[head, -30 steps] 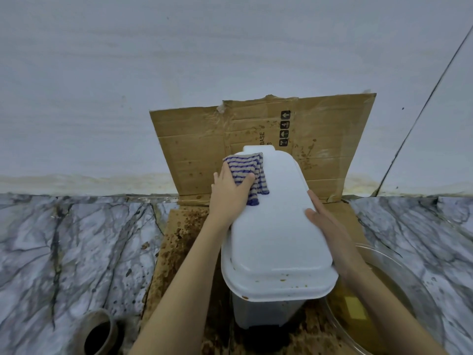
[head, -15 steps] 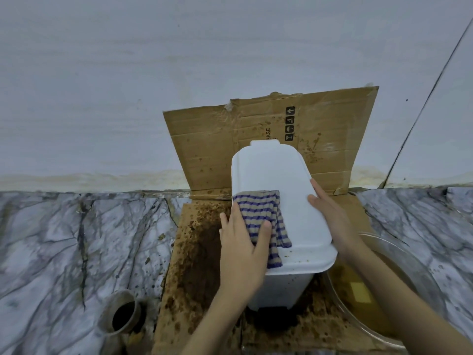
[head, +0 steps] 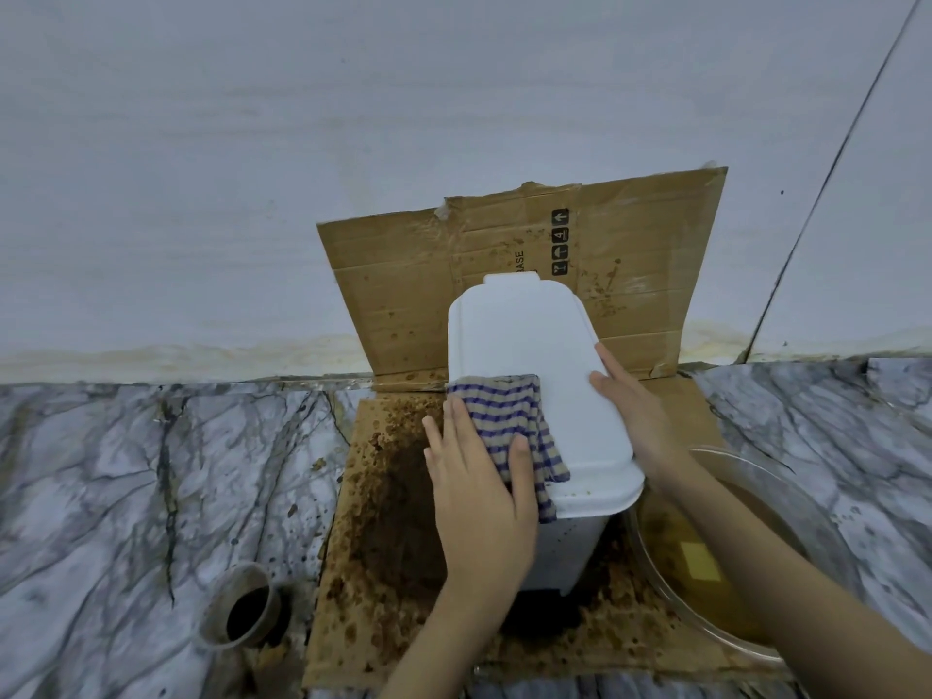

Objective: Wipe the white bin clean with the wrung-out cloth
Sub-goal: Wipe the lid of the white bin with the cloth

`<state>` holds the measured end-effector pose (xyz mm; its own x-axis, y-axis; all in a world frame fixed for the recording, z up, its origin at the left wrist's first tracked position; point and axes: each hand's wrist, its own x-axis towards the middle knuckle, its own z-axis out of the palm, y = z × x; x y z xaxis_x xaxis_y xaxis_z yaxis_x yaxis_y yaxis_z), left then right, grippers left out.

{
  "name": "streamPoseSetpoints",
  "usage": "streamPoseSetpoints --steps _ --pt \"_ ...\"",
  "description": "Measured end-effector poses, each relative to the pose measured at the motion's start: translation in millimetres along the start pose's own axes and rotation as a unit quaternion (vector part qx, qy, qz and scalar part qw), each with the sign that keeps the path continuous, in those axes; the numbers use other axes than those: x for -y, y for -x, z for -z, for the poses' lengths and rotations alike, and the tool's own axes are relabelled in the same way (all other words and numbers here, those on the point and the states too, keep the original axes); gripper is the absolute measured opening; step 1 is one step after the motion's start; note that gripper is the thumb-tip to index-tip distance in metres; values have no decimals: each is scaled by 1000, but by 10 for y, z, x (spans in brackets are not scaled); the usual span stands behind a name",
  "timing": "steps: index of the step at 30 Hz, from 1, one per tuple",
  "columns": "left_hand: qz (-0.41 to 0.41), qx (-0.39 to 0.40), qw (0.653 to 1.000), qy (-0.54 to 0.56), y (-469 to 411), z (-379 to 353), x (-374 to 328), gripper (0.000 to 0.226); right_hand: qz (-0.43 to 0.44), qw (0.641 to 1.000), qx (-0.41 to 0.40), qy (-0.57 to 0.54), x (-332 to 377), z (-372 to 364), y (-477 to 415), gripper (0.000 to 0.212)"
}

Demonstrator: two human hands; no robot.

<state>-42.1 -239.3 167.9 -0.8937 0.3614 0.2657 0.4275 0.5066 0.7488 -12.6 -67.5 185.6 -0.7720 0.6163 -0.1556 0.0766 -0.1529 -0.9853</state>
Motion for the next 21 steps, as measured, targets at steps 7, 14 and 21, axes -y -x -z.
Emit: streamPoseSetpoints --steps 7,14,21 --pt "-155 25 969 -191 25 -153 -183 66 28 999 6 28 -20 17 -23 45" --pt "-189 100 949 -233 -107 -126 -227 69 47 997 -2 68 -16 20 -46 42" --pt "-175 210 932 -238 -621 -100 -391 66 29 998 19 47 -31 29 -44 42"
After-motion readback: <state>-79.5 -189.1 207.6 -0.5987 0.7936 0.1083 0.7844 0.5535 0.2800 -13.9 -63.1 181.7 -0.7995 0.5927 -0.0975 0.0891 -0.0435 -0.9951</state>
